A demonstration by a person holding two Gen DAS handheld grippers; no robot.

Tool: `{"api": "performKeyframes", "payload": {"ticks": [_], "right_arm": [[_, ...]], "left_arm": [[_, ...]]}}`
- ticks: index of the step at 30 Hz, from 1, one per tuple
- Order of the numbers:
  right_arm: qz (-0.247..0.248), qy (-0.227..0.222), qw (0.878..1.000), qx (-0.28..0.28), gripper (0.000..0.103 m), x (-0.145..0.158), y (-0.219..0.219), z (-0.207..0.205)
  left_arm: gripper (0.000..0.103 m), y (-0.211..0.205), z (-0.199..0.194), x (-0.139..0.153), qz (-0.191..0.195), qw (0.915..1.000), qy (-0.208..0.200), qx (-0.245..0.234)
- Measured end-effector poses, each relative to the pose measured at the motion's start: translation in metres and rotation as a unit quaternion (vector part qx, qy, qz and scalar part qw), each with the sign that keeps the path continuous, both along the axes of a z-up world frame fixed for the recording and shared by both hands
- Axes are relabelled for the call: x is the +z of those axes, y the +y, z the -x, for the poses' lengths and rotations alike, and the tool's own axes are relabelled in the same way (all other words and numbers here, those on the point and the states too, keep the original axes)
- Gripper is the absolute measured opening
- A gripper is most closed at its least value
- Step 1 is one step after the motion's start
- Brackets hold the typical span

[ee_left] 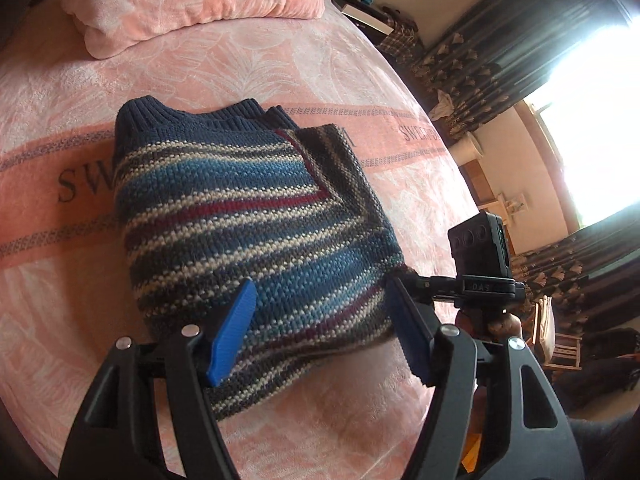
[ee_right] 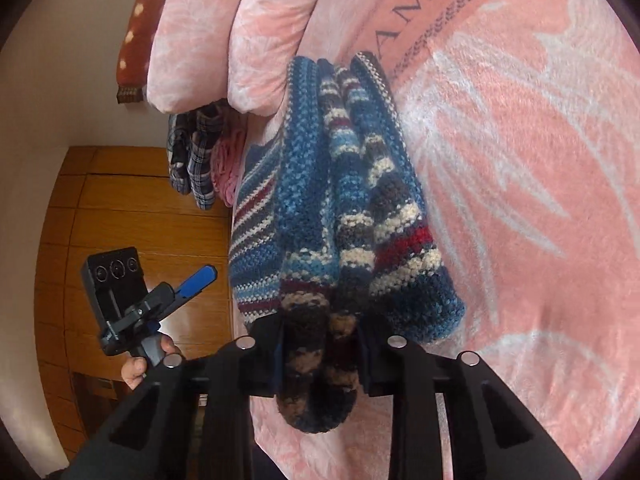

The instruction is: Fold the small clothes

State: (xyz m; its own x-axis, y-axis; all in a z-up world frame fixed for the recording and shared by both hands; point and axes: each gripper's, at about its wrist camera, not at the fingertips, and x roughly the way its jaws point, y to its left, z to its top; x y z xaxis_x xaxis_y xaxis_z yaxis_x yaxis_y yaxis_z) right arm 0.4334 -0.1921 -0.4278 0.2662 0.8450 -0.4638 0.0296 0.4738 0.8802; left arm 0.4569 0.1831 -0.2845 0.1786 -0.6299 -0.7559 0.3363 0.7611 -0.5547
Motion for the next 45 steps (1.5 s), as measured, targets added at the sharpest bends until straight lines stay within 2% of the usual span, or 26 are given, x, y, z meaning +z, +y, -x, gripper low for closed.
{"api": "performKeyframes", "payload": {"ticks": [3,4,6,9,12,14,15,16,17,18,20,21,23,24,25,28,30,32,33,34,35,36,38,39,42,45], "right_arm": [[0.033,-0.069,0.997,-0.009,0.022,0.032,-0.005,0.002],[0.060,-0.075,0.995,-0.014,0.022,0.032,-0.006,0.001],[0.104,-0.046,0.993,-0.007,0.024,0.009,0.000,-0.007],[0.085,-0.062,0.994,0.008,0.036,0.008,0.000,-0.010],[0.067,-0.069,0.995,-0.018,0.058,0.024,-0.013,-0.027],[0.064,-0.062,0.996,-0.014,0.062,0.025,-0.012,-0.048],[0.068,-0.054,0.996,-0.006,0.062,0.023,-0.007,-0.059],[0.069,-0.048,0.996,0.006,0.056,0.019,-0.002,-0.068],[0.078,-0.042,0.996,0.016,0.040,0.018,0.004,-0.074],[0.117,-0.062,0.991,0.023,0.023,0.025,0.011,-0.076],[0.183,-0.150,0.971,0.015,0.021,0.056,0.022,-0.061],[0.211,-0.172,0.962,0.007,0.021,0.062,0.026,-0.056],[0.282,-0.156,0.946,0.017,0.021,0.041,0.037,-0.056],[0.293,-0.145,0.945,0.026,0.025,0.028,0.040,-0.056],[0.287,-0.148,0.946,0.025,0.027,0.026,0.039,-0.055],[0.206,-0.127,0.970,-0.023,0.040,0.038,0.010,-0.064],[0.185,-0.119,0.975,-0.041,0.046,0.047,-0.001,-0.081],[0.170,-0.105,0.979,-0.027,0.048,0.049,0.004,-0.105],[0.164,-0.094,0.982,-0.008,0.045,0.045,0.012,-0.117],[0.168,-0.083,0.982,0.010,0.018,0.041,0.020,-0.128],[0.199,-0.086,0.976,0.017,0.011,0.039,0.026,-0.135],[0.234,-0.085,0.968,0.014,0.010,0.034,0.028,-0.140],[0.249,-0.061,0.967,0.002,0.010,0.017,0.023,-0.145],[0.247,-0.064,0.967,-0.004,0.016,0.019,0.019,-0.142],[0.197,-0.097,0.975,-0.023,0.021,0.048,0.008,-0.113],[0.154,-0.138,0.978,0.032,0.022,0.076,0.013,-0.065]], "left_arm": [[0.066,0.002,0.003,-0.006,0.026,0.9996,0.009,-0.005],[0.067,0.002,0.002,-0.012,0.023,0.9996,0.018,-0.001],[0.065,-0.001,-0.003,-0.036,0.008,0.9985,0.053,0.005],[0.064,-0.007,-0.002,-0.057,-0.006,0.9972,0.074,0.004],[0.064,-0.013,0.009,-0.041,0.013,0.9991,0.038,-0.012],[0.064,-0.019,0.016,-0.030,0.032,0.9991,0.015,-0.024],[0.064,-0.023,0.017,-0.027,0.039,0.9987,0.012,-0.030],[0.065,-0.027,0.017,-0.028,0.043,0.9983,0.013,-0.037],[0.065,-0.031,0.017,-0.031,0.039,0.9983,0.016,-0.041],[0.065,-0.035,0.014,-0.038,0.028,0.9985,0.024,-0.041],[0.062,-0.038,0.008,-0.061,-0.009,0.9981,0.052,-0.031],[0.056,-0.038,0.006,-0.074,-0.027,0.9971,0.067,-0.025],[0.052,-0.039,0.001,-0.090,-0.030,0.9955,0.087,-0.021],[0.052,-0.039,0.000,-0.093,-0.025,0.9952,0.093,-0.019],[0.053,-0.039,0.000,-0.092,-0.023,0.9951,0.095,-0.017],[0.055,-0.040,0.005,-0.080,-0.010,0.9958,0.088,-0.025],[0.056,-0.043,0.012,-0.067,0.001,0.9972,0.064,-0.038],[0.058,-0.047,0.015,-0.060,0.026,0.9974,0.051,-0.044],[0.059,-0.051,0.017,-0.057,0.035,0.9972,0.045,-0.049],[0.063,-0.057,0.017,-0.056,0.040,0.9970,0.039,-0.055],[0.065,-0.062,0.016,-0.058,0.039,0.9967,0.038,-0.059],[0.068,-0.068,0.015,-0.063,0.031,0.9969,0.042,-0.060],[0.070,-0.074,0.010,-0.081,0.004,0.9970,0.059,-0.050],[0.070,-0.076,0.007,-0.089,0.003,0.9962,0.073,-0.047],[0.074,-0.070,0.009,-0.084,0.030,0.9959,0.075,-0.043],[0.078,-0.052,0.019,-0.069,0.062,0.9957,0.060,-0.035]]}}
